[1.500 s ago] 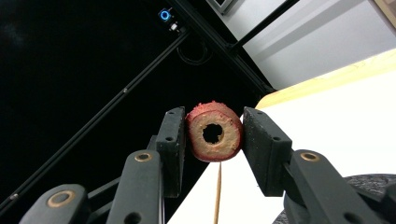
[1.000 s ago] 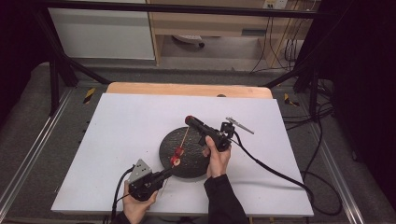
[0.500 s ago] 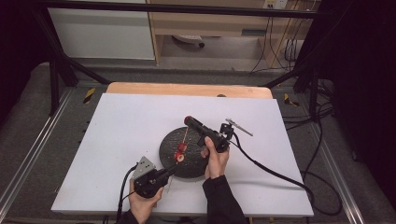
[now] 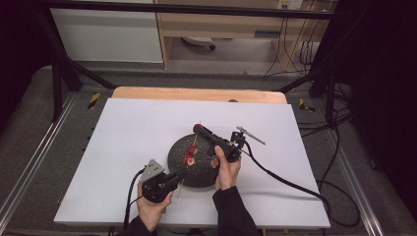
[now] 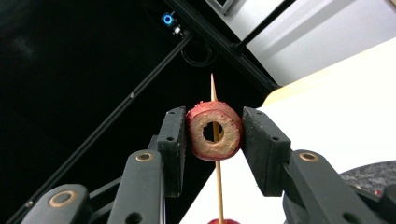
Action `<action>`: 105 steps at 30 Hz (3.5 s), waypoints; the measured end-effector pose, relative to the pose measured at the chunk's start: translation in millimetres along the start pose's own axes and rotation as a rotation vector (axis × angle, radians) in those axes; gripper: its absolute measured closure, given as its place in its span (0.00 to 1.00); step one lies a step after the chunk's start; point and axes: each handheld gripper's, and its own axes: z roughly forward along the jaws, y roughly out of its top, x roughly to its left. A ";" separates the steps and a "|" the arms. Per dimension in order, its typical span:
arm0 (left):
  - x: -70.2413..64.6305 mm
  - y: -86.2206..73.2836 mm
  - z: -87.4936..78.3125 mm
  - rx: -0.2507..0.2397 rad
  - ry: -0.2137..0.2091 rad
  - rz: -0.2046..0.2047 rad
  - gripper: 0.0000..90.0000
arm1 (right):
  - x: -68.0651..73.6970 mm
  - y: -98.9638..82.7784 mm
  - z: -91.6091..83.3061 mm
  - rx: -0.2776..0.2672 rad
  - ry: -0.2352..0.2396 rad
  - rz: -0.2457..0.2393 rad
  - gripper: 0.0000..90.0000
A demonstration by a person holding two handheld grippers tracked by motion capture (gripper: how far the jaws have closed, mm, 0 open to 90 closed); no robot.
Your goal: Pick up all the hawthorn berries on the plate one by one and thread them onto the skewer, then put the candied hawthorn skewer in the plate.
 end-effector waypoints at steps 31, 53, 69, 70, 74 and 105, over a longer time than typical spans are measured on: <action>13.8 2.2 -3.0 0.042 -0.026 0.010 0.98 | -1.6 -13.1 -1.6 0.157 -0.091 -0.123 0.55; 29.6 0.9 -13.9 0.095 -0.011 0.054 0.98 | -20.3 14.2 -49.2 0.448 -0.287 -0.472 0.06; 34.0 12.8 -20.9 0.155 -0.013 0.082 0.98 | -53.8 11.6 -99.7 0.600 -0.374 -0.574 0.01; 34.1 14.6 -21.5 0.157 -0.013 0.085 0.98 | -56.1 11.1 -102.4 0.605 -0.372 -0.581 0.01; 36.6 23.1 -23.4 0.170 -0.012 0.092 0.98 | -63.9 9.5 -112.2 0.635 -0.386 -0.595 0.01; 34.4 59.2 30.1 0.392 0.015 0.172 0.98 | -79.4 10.3 -155.0 0.629 -0.448 -0.584 0.02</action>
